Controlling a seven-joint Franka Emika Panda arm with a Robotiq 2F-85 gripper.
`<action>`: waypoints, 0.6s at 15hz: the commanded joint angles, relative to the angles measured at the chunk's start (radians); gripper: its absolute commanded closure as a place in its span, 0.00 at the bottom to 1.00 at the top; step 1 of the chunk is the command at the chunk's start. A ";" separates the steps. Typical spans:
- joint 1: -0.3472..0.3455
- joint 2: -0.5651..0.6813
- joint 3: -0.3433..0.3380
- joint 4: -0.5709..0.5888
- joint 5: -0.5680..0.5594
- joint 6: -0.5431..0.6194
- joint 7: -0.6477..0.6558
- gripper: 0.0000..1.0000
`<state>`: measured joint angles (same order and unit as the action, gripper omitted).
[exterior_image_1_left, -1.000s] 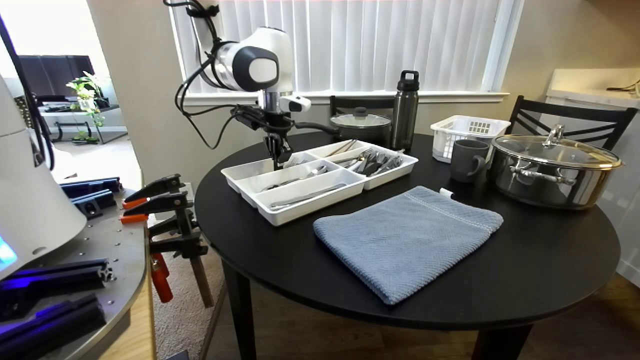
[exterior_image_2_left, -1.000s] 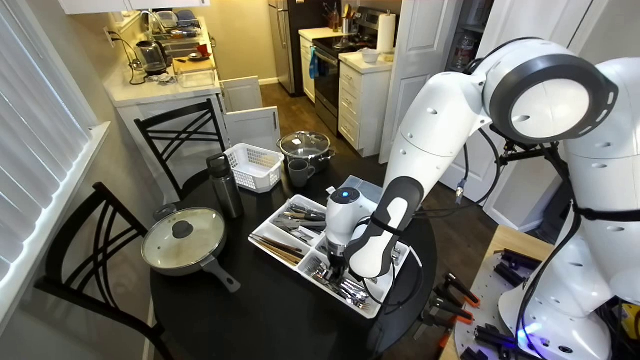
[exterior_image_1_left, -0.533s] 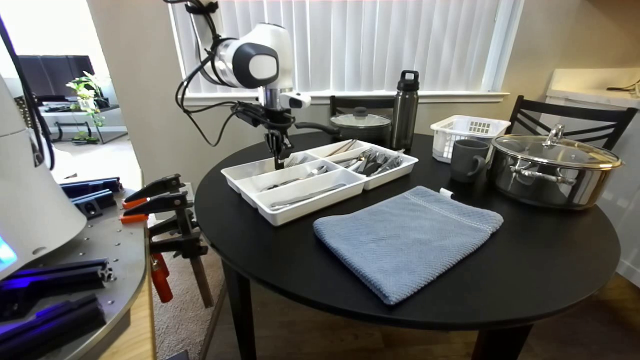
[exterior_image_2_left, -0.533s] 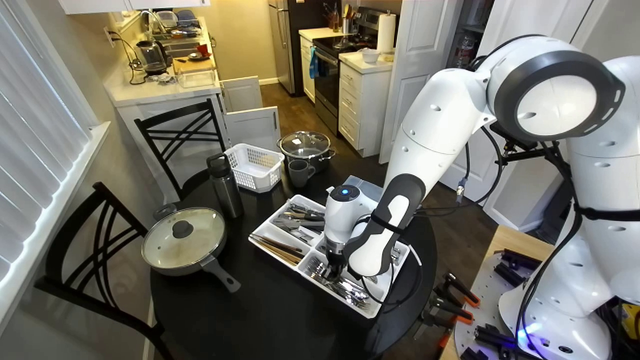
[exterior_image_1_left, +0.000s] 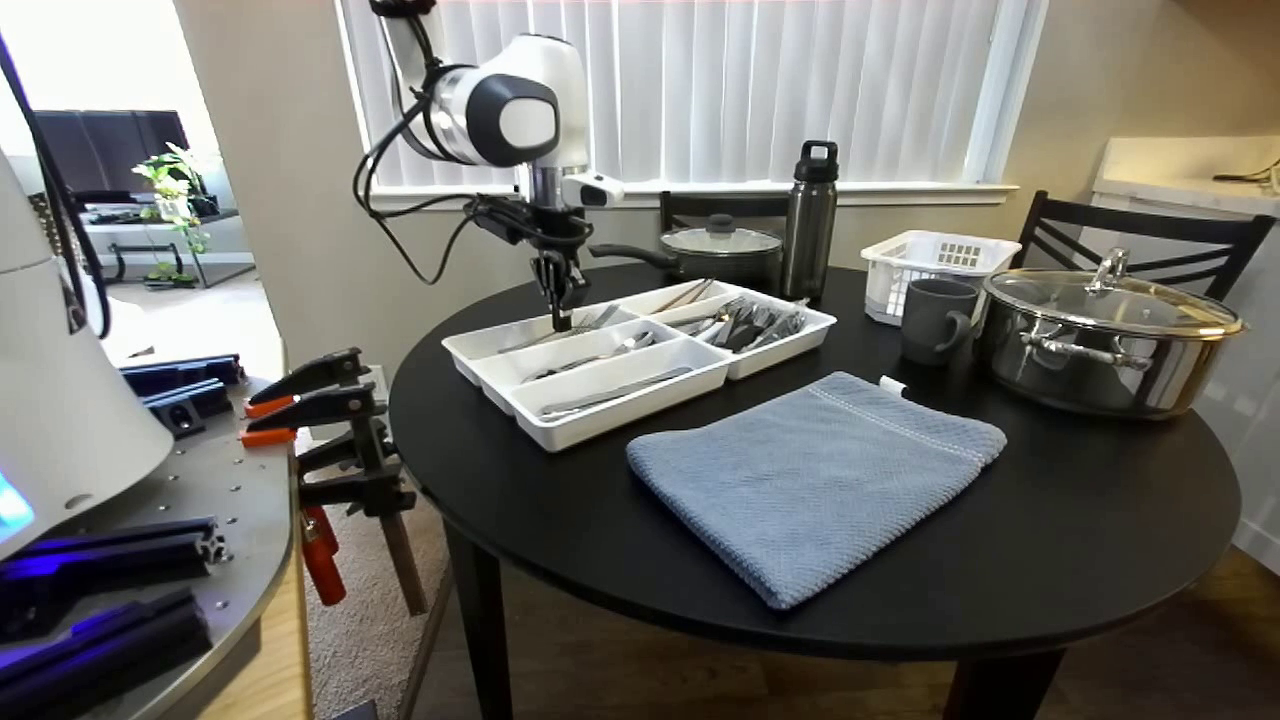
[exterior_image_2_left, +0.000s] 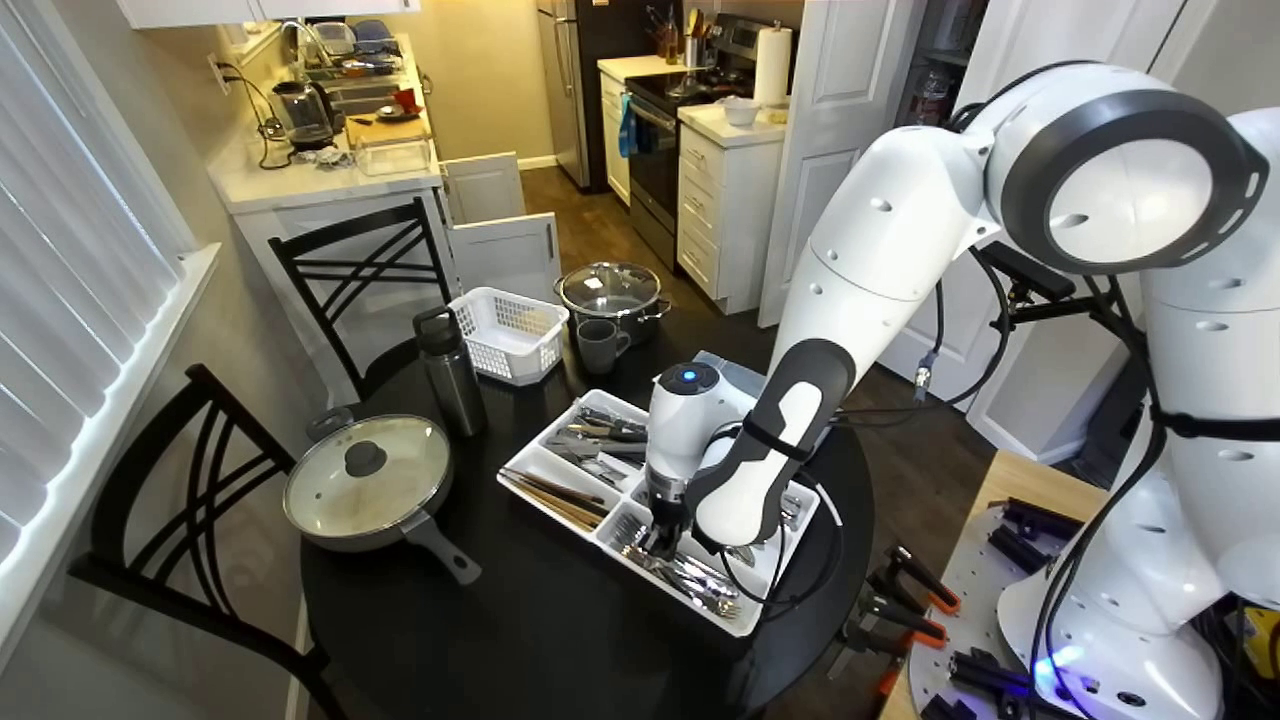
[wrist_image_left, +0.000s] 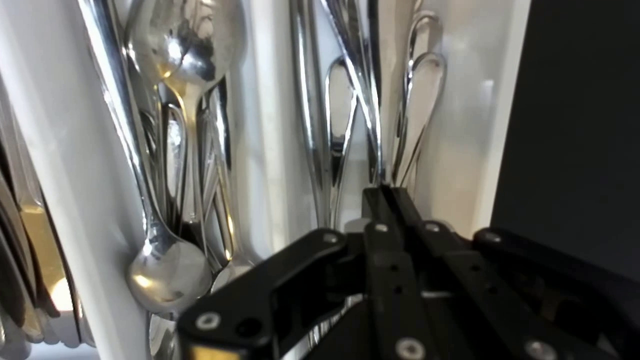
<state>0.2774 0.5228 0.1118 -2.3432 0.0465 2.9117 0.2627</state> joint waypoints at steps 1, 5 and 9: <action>-0.029 -0.092 0.036 -0.049 0.031 -0.046 -0.027 0.99; -0.021 -0.197 0.016 -0.062 0.010 -0.136 -0.020 0.99; -0.061 -0.289 -0.014 -0.078 -0.004 -0.216 -0.040 0.99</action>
<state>0.2613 0.3301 0.1085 -2.3664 0.0460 2.7479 0.2615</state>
